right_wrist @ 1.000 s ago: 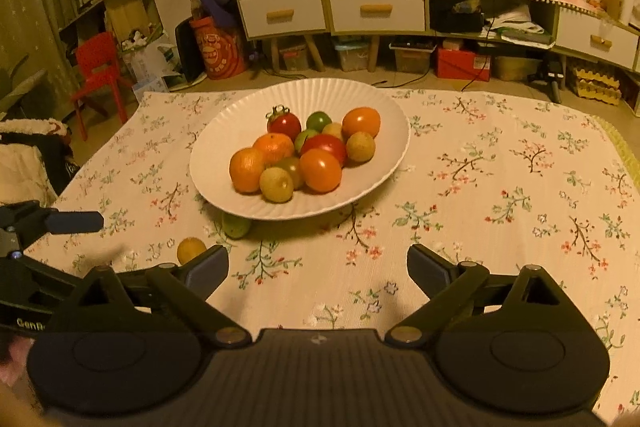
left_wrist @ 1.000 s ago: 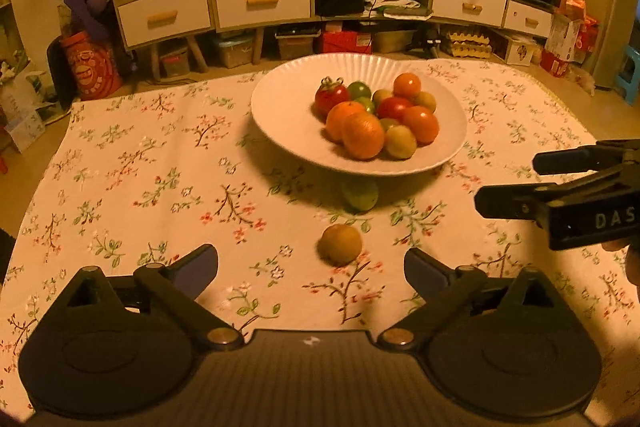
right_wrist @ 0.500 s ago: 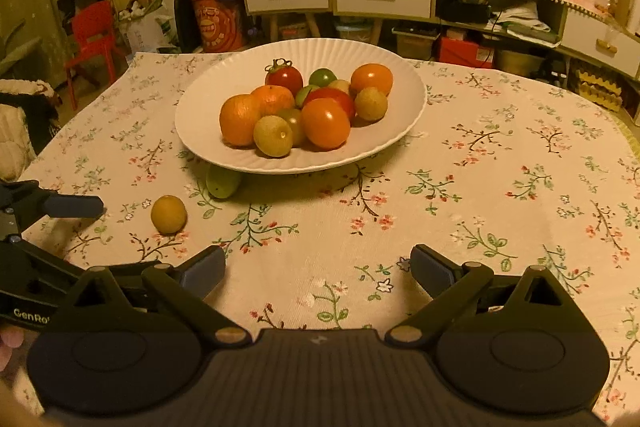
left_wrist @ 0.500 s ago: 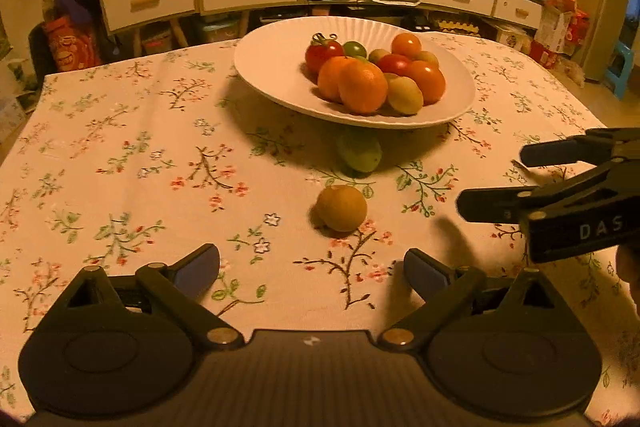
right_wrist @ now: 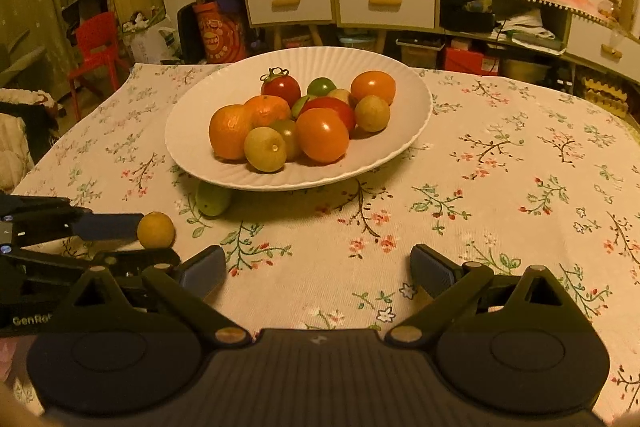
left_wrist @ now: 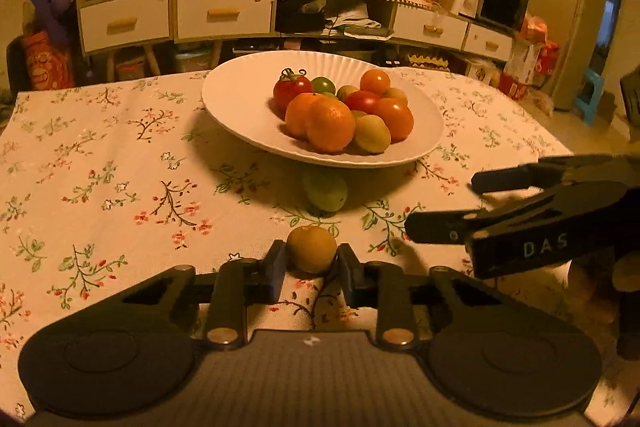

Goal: Organize fruits
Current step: 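Grasp the last brown fruit with the left gripper while the right gripper grasps the green lime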

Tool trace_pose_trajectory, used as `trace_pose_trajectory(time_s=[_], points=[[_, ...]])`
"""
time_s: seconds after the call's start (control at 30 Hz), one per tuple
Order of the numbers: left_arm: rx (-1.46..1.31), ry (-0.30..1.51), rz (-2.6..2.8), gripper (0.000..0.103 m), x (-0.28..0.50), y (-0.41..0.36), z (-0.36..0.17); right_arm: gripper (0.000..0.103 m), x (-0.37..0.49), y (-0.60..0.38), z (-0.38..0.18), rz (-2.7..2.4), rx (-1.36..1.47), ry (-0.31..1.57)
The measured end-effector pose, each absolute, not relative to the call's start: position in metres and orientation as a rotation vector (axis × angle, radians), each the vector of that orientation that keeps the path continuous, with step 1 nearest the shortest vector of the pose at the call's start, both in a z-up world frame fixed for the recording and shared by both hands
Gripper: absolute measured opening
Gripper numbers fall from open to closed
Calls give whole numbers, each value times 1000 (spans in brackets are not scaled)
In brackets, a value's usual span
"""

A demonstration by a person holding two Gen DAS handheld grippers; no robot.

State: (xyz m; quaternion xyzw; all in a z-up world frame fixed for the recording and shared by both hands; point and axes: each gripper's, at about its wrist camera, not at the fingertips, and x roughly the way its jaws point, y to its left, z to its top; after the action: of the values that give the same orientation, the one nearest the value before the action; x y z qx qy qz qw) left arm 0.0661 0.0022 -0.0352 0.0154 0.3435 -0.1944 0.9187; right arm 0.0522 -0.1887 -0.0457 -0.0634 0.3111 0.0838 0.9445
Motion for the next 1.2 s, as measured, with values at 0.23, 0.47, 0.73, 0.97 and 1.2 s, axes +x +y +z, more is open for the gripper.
trace_pose_trajectory(time_s=[0.23, 0.47, 0.73, 0.97, 1.2], points=[[35, 761, -383, 25, 66, 5, -29, 93, 49, -182, -47, 173, -114, 620], [11, 810, -351, 25, 64, 25, -22, 74, 46, -163, -51, 173, -160, 591], [-75, 827, -332, 25, 64, 50, -16, 51, 62, -124, -54, 191, -196, 583], [-85, 816, -331, 25, 63, 54, -11, 40, 68, -103, -58, 152, -177, 575], [-97, 811, -331, 25, 60, 58, -8, 23, 69, -104, -57, 105, -171, 566]])
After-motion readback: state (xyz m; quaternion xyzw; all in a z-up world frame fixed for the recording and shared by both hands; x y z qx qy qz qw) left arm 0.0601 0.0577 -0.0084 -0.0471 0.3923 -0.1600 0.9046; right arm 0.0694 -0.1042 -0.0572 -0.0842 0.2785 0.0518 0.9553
